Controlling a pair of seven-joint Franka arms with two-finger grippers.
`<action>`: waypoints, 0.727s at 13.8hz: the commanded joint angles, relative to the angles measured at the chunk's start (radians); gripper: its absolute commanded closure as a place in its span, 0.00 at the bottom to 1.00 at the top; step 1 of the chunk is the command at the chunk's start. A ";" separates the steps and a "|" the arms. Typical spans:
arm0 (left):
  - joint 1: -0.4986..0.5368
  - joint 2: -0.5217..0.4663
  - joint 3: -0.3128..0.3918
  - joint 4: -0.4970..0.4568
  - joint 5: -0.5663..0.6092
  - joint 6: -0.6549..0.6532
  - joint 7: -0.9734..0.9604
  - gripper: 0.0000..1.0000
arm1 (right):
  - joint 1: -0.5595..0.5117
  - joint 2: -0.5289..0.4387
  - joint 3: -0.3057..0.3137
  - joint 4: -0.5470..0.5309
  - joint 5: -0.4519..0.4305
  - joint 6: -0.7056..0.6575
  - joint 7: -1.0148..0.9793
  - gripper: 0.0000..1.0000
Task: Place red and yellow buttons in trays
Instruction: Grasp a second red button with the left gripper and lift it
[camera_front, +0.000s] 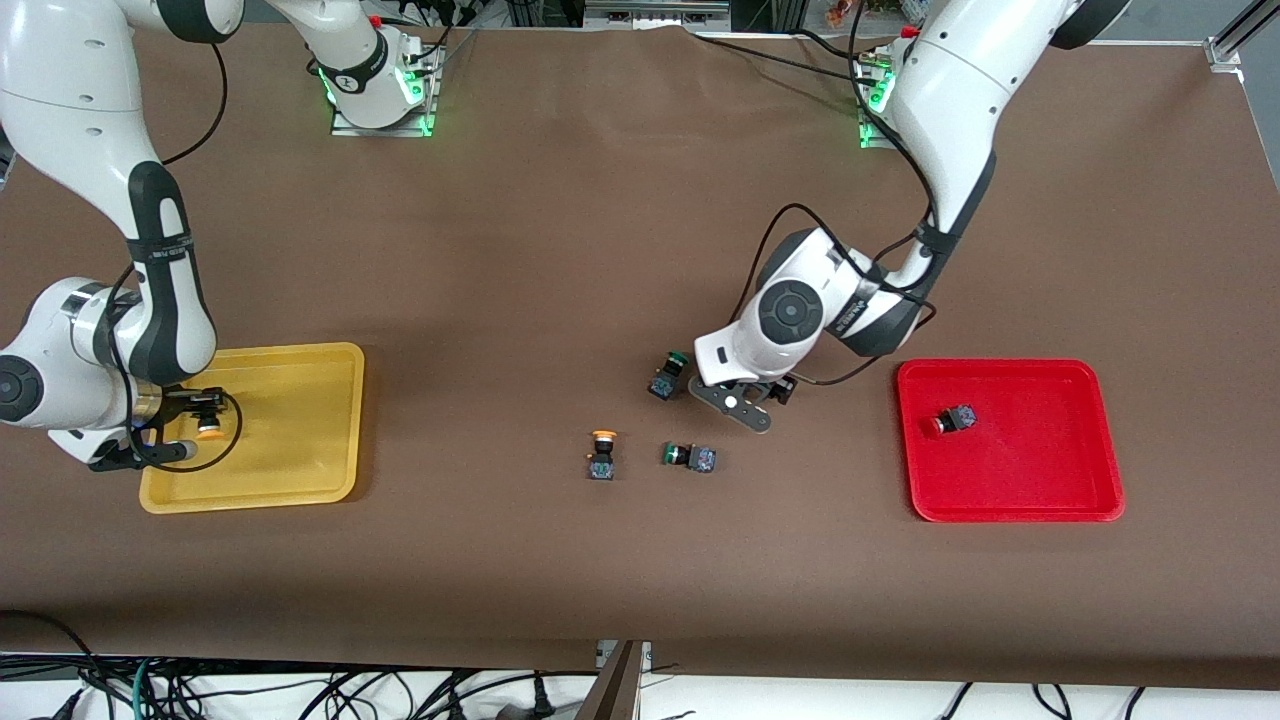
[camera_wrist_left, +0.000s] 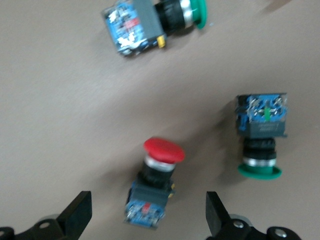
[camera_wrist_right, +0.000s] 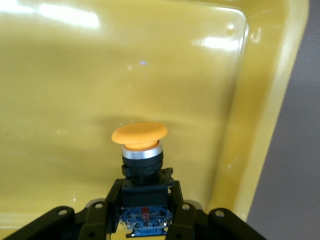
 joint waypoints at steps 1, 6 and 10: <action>-0.003 0.021 0.014 -0.008 0.030 0.047 -0.011 0.00 | -0.023 0.000 0.033 -0.014 0.009 0.037 -0.022 1.00; -0.016 0.053 0.011 -0.005 0.161 0.058 -0.012 0.52 | -0.016 -0.006 0.055 0.010 0.017 0.031 -0.023 0.00; 0.009 0.019 0.008 -0.005 0.159 0.002 -0.012 1.00 | 0.036 -0.040 0.099 0.121 0.014 -0.115 -0.016 0.00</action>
